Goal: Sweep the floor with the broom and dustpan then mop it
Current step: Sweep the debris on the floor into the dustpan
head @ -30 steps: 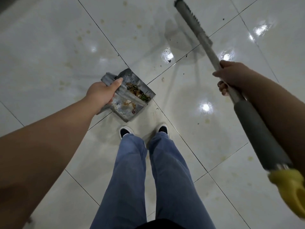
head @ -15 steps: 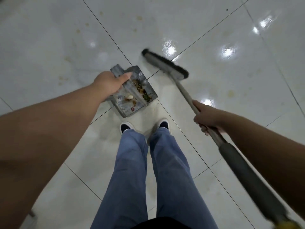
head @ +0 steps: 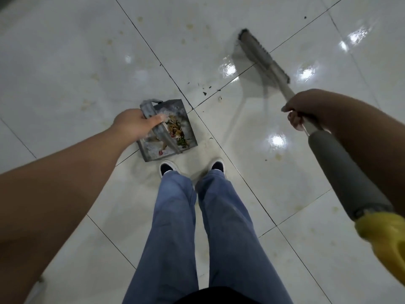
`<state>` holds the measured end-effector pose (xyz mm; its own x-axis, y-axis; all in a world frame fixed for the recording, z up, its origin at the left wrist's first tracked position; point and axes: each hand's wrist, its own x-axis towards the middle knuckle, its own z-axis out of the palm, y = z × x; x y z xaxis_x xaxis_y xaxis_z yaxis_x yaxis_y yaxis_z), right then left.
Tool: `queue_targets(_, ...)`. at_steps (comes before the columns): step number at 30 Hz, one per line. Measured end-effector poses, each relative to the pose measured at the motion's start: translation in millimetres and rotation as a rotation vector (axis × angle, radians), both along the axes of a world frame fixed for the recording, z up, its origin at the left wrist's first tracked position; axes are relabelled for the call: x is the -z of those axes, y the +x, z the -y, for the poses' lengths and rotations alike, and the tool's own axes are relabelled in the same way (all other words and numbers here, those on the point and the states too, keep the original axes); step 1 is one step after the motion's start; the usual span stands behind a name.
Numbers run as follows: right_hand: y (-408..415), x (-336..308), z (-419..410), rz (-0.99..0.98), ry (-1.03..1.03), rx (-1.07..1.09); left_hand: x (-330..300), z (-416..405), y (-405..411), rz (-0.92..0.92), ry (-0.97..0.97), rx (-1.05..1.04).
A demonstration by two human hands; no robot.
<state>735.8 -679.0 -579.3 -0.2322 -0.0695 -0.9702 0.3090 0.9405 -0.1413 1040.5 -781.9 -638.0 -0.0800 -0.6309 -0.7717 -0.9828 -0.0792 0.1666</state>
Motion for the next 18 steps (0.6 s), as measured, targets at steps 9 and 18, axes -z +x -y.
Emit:
queue_targets(9, 52, -6, -47, 0.409, 0.06, 0.517, -22, -14, 30, -0.032, -0.005, -0.112)
queue_targets(18, 114, -65, -97, 0.213, 0.028, 0.623, -41, 2, 83, -0.043, -0.009, -0.041)
